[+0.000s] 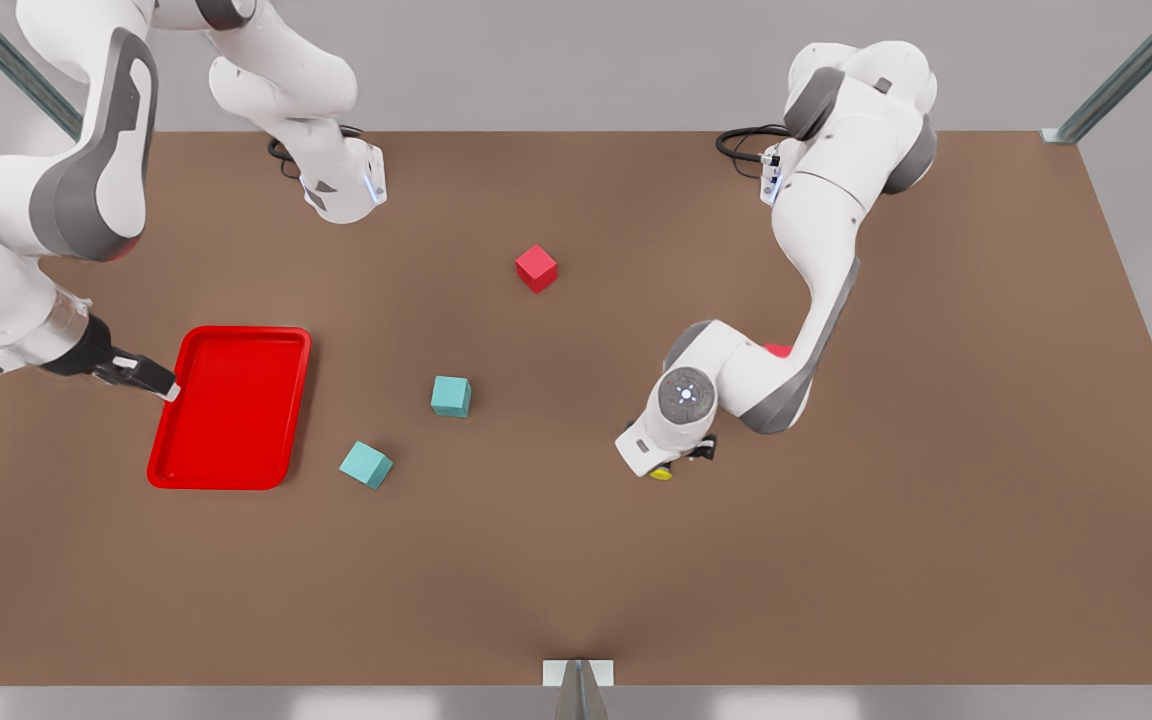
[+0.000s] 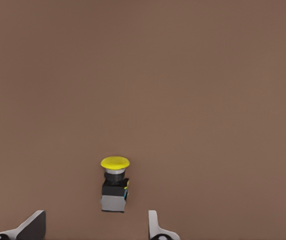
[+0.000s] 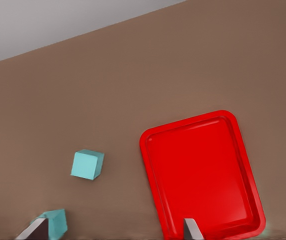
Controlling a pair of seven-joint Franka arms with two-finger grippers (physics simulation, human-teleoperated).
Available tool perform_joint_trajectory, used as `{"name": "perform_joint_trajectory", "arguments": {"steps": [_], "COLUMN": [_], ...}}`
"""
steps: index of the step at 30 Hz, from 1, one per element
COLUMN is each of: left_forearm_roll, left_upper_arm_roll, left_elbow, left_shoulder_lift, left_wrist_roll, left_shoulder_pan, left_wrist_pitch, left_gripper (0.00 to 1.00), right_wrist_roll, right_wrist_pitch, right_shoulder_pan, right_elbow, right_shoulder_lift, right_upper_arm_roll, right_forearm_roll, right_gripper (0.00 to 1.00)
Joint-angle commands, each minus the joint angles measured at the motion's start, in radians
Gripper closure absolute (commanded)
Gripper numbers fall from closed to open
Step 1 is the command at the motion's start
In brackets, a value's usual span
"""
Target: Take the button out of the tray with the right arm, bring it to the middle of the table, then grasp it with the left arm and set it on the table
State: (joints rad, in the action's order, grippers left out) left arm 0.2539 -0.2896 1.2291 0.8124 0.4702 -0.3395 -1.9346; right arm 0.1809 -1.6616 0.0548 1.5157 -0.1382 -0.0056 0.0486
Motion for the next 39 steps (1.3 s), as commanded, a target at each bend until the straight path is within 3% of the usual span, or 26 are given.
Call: {"name": "perform_joint_trajectory", "arguments": {"steps": [1,2,4,9,10,15,36,37,39], "left_forearm_roll": [0.031,0.031,0.034,0.033,0.033,0.035,0.114,0.114,0.114], "left_upper_arm_roll": [0.000,0.000,0.000,-0.052,-0.052,-0.052,-0.052,-0.052,-0.052], "left_elbow": [0.007,0.010,0.173,0.234,0.251,0.268,0.296,0.296,0.296], "left_shoulder_lift": [0.018,0.021,0.004,0.011,0.014,0.019,0.039,0.039,0.041], "left_wrist_roll": [0.222,0.225,0.225,0.148,0.148,0.146,0.103,0.103,0.105], "left_shoulder_pan": [0.002,0.007,0.033,0.088,0.088,0.071,0.094,0.094,0.096], "left_wrist_pitch": [-0.084,-0.086,-0.271,-0.319,-0.346,-0.348,-0.360,-0.360,-0.360], "left_gripper": [0.00,0.00,0.00,0.00,0.00,0.00,0.01,0.02,0.26], "right_wrist_roll": [-0.293,-0.302,-0.308,-0.297,-0.298,-0.311,-0.314,-0.313,-0.313], "right_wrist_pitch": [0.145,0.143,0.097,0.032,0.086,0.132,0.125,0.125,0.122], "right_shoulder_pan": [0.046,0.046,0.066,0.076,0.065,0.132,0.122,0.120,0.120], "right_elbow": [0.080,0.071,0.078,0.104,0.040,0.012,0.020,0.020,0.020], "right_shoulder_lift": [0.063,0.061,0.043,0.063,0.060,0.029,0.000,0.000,0.000], "right_upper_arm_roll": [0.065,0.067,0.068,0.084,0.084,0.098,0.098,0.098,0.098], "right_forearm_roll": [-0.081,-0.064,-0.059,-0.059,-0.056,-0.027,-0.029,-0.029,-0.030], "right_gripper": [0.00,0.00,0.00,0.00,0.00,0.00,0.00,0.00,0.00]}}
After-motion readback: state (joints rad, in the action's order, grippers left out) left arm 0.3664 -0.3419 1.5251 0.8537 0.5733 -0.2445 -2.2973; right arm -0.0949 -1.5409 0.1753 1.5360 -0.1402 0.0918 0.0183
